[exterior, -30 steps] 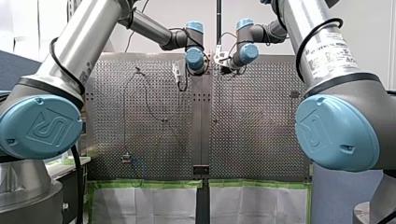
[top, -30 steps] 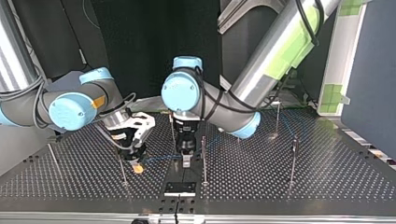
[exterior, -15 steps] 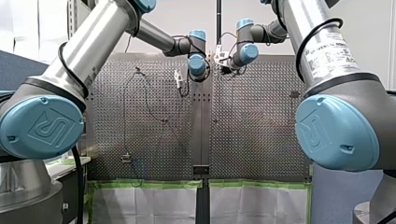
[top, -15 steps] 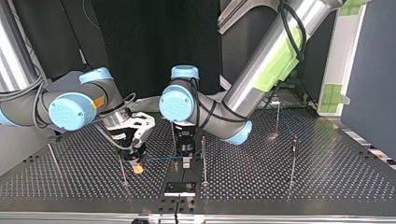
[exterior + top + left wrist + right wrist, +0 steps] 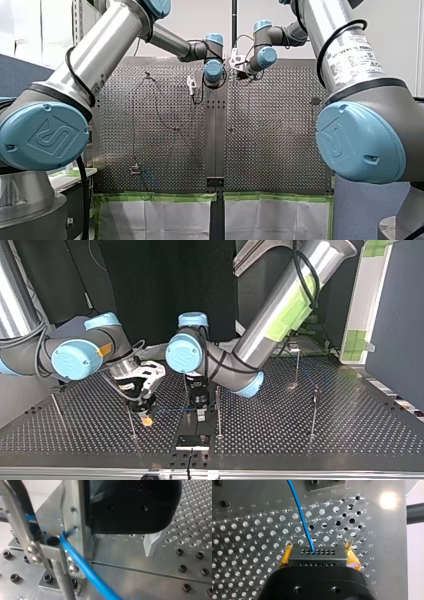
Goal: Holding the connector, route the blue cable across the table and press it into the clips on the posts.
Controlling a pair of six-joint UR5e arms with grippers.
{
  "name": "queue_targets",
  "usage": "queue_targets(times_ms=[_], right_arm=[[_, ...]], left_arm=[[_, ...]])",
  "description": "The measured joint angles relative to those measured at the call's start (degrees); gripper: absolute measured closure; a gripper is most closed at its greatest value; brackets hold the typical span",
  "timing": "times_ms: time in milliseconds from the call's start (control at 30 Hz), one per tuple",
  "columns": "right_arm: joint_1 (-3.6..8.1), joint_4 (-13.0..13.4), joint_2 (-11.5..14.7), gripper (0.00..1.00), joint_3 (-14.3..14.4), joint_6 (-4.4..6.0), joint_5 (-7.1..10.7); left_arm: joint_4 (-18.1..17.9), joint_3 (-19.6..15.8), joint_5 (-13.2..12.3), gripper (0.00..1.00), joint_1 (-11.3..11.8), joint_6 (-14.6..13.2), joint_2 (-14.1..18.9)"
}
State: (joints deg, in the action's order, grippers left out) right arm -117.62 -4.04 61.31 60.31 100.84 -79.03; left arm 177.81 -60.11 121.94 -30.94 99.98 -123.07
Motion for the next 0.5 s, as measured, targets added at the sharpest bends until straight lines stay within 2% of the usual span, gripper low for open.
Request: queue_targets(times_ms=[33, 67, 100, 133, 167, 200, 233, 267, 300, 333, 500], right_arm=[[0.03, 0.0, 0.0, 1.0, 0.0, 0.0, 0.0], [0.04, 0.0, -0.01, 1.0, 0.0, -0.02, 0.0], [0.06, 0.0, -0.01, 1.0, 0.0, -0.02, 0.0], [0.09, 0.0, -0.01, 1.0, 0.0, -0.02, 0.0], [0.1, 0.0, -0.01, 1.0, 0.0, -0.02, 0.0], [0.11, 0.0, -0.01, 1.0, 0.0, -0.02, 0.0], [0.13, 0.01, -0.03, 1.0, 0.01, -0.02, 0.01], [0.13, 0.0, -0.04, 1.0, 0.01, -0.04, 0.01], [0.13, -0.01, -0.05, 1.0, 0.01, -0.05, 0.0], [0.13, -0.02, -0.06, 1.0, 0.0, -0.07, 0.0], [0.13, -0.08, -0.08, 1.0, 0.02, -0.1, 0.01]], left_arm=[[-0.07, 0.0, 0.35, 0.17, -0.17, -0.14, -0.01], [-0.12, 0.0, 0.54, 0.17, -0.28, -0.27, -0.03], [-0.16, 0.01, 0.68, 0.31, -0.39, -0.4, -0.03], [-0.19, 0.01, 0.81, 0.51, -0.49, -0.5, -0.02], [-0.22, 0.01, 0.99, 0.51, -0.62, -0.59, -0.02], [-0.24, 0.02, 1.16, 0.64, -0.71, -0.65, -0.03], [-0.26, 0.01, 1.39, 0.82, -0.81, -0.69, -0.05], [-0.27, 0.02, 1.54, 0.82, -0.87, -0.71, -0.06], [-0.29, 0.02, 1.66, 0.95, -0.92, -0.72, -0.05], [-0.3, 0.02, 1.76, 1.0, -0.98, -0.75, -0.04], [-0.18, 0.01, 1.92, 1.0, -1.07, -0.82, -0.02]])
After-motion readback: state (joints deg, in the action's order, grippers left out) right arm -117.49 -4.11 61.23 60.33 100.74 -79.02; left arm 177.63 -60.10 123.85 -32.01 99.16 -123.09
